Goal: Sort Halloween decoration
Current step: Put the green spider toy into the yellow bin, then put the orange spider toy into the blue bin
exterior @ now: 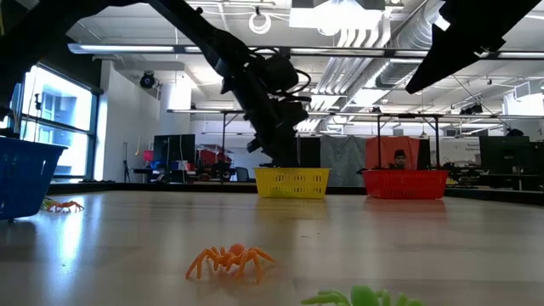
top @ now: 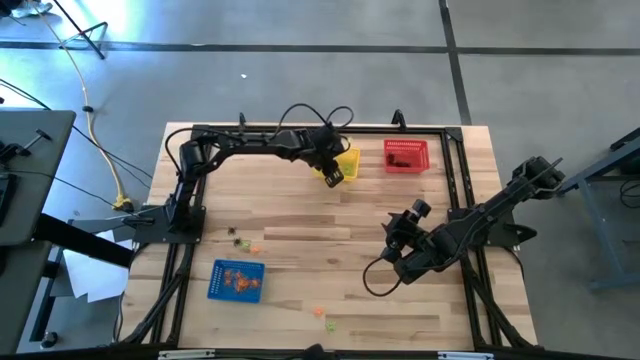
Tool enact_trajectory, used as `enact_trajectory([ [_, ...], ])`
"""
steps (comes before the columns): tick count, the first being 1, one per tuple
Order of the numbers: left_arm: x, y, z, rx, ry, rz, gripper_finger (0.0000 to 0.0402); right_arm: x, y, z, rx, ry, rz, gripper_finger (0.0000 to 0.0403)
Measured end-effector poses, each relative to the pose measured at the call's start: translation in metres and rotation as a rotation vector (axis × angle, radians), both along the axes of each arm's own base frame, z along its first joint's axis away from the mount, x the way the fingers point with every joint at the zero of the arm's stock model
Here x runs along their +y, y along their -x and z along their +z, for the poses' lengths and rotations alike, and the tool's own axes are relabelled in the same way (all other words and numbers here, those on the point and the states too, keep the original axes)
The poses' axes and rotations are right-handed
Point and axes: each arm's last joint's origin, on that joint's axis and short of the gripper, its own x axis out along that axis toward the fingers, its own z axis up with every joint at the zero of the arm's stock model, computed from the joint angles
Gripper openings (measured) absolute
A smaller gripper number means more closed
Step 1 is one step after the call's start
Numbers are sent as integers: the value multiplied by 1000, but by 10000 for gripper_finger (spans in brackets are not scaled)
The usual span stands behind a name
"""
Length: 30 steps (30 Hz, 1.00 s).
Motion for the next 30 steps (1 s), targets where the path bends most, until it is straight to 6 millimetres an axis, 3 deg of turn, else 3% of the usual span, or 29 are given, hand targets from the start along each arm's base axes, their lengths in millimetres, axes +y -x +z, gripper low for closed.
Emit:
enact_trajectory([
  [11, -12, -8, 6, 24, -132, -135, 125, 0, 1, -1, 30, -30, 8, 149],
  [16, -9, -13, 23, -1, -141, -98, 136, 0, 1, -1, 30, -34, 7, 149],
  [20, -14, -11, 54, -1, -141, -117, 131, 1, 1, -2, 26, -63, -5, 149],
  [25, -55, 6, 93, 54, -21, -241, 124, 3, 0, -2, 25, -126, -15, 149],
  [30, -140, 26, 134, 37, 112, -378, 122, 5, -3, -2, -8, -148, -10, 149],
])
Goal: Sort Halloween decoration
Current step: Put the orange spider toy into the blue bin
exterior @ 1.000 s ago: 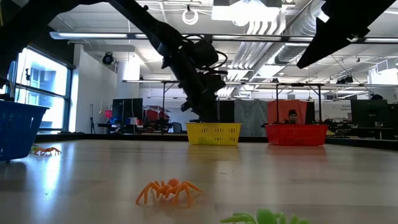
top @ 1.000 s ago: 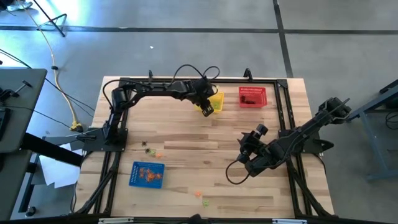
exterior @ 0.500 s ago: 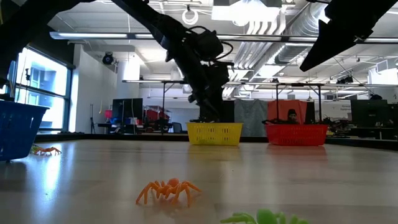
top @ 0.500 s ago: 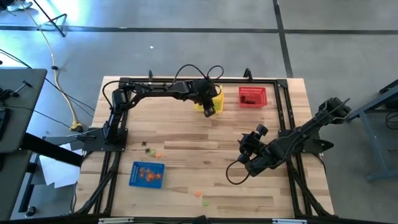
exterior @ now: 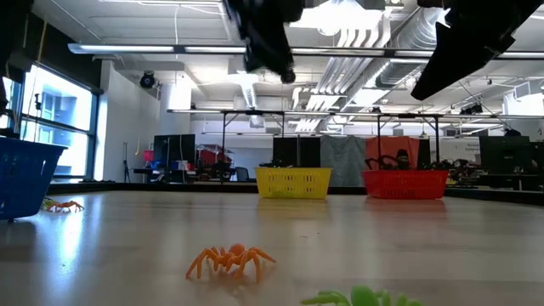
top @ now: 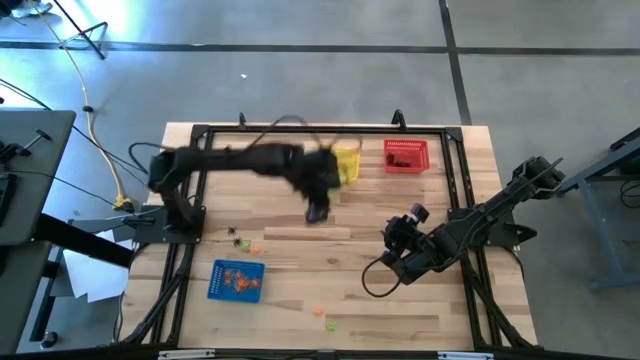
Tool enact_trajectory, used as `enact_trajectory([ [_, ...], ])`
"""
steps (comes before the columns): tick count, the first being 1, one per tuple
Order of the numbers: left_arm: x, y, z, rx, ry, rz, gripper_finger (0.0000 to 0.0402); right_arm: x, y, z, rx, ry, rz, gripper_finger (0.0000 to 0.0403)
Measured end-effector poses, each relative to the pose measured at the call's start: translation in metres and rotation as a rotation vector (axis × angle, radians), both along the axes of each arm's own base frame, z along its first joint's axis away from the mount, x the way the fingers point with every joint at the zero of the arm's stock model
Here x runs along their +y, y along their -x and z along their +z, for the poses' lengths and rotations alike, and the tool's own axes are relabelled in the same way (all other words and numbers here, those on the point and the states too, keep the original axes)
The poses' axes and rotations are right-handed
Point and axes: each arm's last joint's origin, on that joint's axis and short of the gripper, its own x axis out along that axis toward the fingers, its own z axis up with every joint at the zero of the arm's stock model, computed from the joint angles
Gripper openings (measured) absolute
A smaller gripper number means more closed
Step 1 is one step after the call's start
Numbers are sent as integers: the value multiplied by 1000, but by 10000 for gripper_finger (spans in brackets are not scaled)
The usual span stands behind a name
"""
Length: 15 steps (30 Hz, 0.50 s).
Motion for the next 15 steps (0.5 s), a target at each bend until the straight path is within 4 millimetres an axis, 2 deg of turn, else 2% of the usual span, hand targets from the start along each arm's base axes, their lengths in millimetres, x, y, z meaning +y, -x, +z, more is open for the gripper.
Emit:
enact_trajectory([
  [5, -102, 19, 28, -93, -36, -77, 122, 3, -5, 2, -56, -35, 6, 149],
  [8, -153, 31, 24, -104, -126, -61, 122, 9, -14, 3, -116, -77, 42, 149],
  [11, -190, 41, 16, -110, -183, 12, 121, 23, -30, -1, -158, -172, 148, 149],
  [15, -228, 50, 0, -103, -176, 49, 121, 51, -55, -20, -201, -320, 325, 149],
])
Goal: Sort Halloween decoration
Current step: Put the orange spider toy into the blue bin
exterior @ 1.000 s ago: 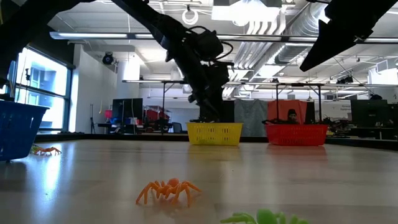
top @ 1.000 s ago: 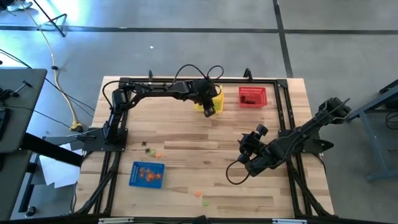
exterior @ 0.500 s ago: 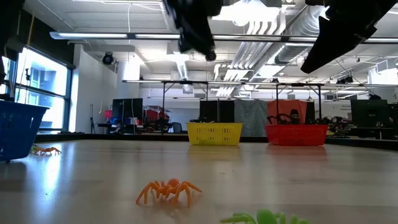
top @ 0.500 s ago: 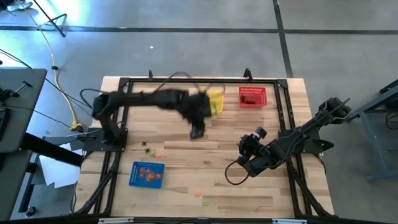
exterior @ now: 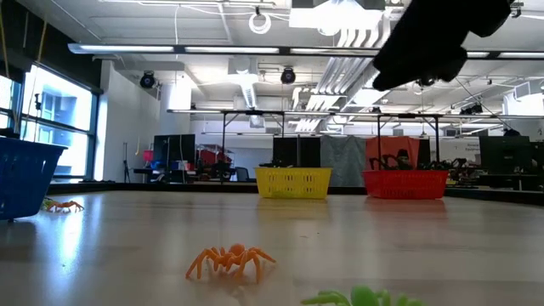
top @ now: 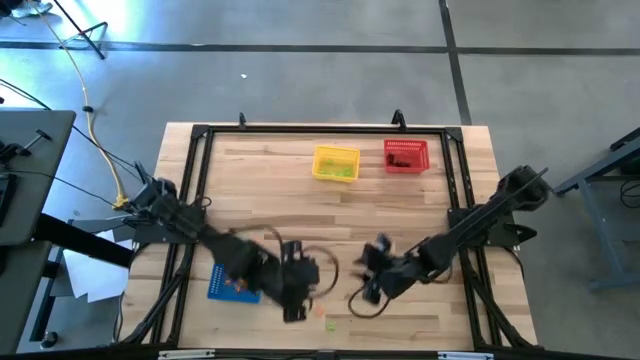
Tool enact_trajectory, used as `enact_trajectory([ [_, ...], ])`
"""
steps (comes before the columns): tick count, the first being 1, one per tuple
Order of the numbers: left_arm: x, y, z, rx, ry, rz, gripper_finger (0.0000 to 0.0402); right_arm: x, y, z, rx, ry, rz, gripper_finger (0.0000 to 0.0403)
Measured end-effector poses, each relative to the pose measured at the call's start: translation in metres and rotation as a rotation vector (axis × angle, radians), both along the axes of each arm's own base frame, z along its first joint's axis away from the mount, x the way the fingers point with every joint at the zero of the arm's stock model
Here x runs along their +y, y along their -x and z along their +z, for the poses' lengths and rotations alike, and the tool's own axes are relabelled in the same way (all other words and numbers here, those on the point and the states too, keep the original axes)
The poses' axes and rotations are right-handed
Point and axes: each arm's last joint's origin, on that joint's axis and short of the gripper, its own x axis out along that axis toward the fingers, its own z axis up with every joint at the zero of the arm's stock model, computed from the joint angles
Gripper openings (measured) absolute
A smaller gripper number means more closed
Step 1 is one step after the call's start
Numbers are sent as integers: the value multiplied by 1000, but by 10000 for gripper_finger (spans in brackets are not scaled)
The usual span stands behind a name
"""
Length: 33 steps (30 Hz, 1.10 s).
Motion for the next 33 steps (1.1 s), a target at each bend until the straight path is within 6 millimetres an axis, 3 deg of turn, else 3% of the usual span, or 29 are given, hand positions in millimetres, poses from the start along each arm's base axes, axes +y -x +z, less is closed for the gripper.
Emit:
enact_trajectory([
  [4, -28, 5, -20, 31, 3, 8, 121, 22, -16, -30, -3, -84, 94, 149],
  [8, -44, 6, -38, 57, 12, 45, 121, 33, -25, -62, 31, -142, 115, 149],
  [12, -52, 6, -48, 69, 21, 63, 121, 45, -32, -86, 36, -224, 180, 149],
  [19, -57, 3, -49, 29, 55, 69, 121, 69, -30, -108, -13, -228, 343, 149],
  [26, -56, -3, -51, -1, 78, 78, 121, 85, -32, -106, -47, -132, 450, 149],
  [33, -57, -12, -90, 36, -44, -18, 121, 94, -32, -94, 54, -60, 468, 149],
])
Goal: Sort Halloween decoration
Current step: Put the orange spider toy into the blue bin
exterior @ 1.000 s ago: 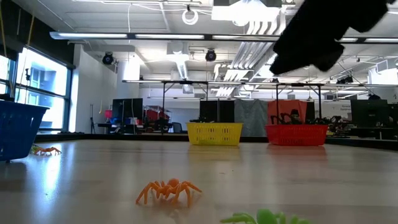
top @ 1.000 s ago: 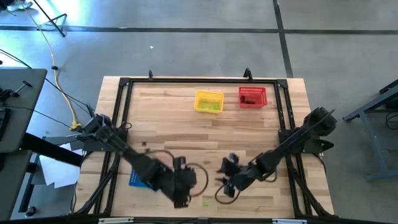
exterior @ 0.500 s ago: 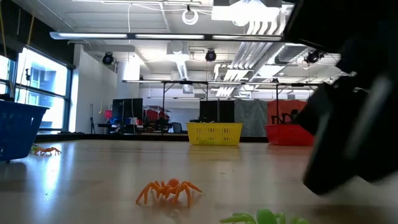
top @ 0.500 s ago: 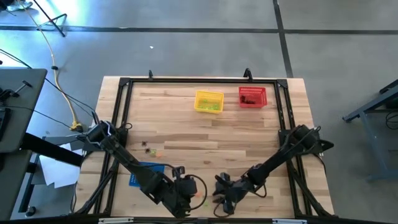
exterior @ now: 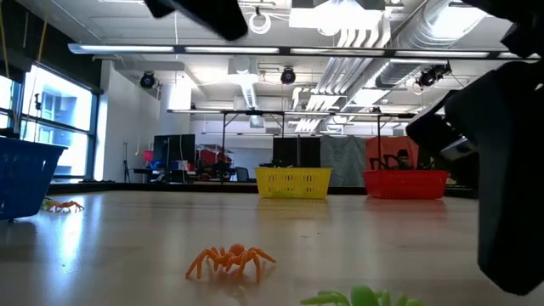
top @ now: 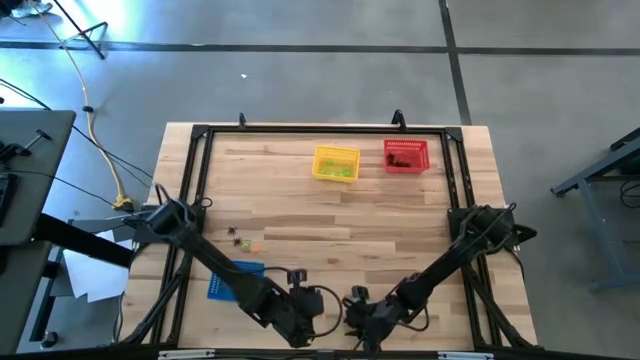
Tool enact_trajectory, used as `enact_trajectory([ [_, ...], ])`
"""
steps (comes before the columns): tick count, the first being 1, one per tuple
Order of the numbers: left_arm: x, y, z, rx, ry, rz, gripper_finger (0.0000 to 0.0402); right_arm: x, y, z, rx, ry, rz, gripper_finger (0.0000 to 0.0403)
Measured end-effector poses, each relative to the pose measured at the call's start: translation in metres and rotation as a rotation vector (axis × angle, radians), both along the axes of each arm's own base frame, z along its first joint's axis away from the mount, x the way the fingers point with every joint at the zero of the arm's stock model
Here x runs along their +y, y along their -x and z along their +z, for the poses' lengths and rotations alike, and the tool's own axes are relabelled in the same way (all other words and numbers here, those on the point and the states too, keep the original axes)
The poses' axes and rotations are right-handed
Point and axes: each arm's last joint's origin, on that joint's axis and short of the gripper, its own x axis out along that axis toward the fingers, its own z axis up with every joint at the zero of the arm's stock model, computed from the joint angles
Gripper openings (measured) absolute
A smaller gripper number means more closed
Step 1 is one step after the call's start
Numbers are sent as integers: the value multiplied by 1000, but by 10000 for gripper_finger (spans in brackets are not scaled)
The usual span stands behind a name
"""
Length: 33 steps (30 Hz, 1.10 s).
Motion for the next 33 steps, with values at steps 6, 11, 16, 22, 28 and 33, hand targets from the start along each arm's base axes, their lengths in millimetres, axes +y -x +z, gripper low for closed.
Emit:
enact_trajectory([
  [6, 4, -9, -34, 74, -33, -11, 121, 9, 2, 23, 180, 135, -44, 149],
  [11, 0, -12, -56, 133, -28, -56, 121, 21, 7, 51, 263, 226, -22, 149],
  [16, -3, -16, -63, 143, 34, -85, 121, 32, 9, 72, 266, 236, 3, 149],
  [22, 0, -23, -62, 133, 74, -113, 121, 35, 9, 82, 271, 242, 7, 149],
  [28, 6, -26, -68, 132, 90, -139, 121, 39, 13, 82, 271, 246, 17, 149],
  [33, 12, -26, -81, 149, 171, -129, 121, 43, 18, 82, 272, 250, 32, 149],
])
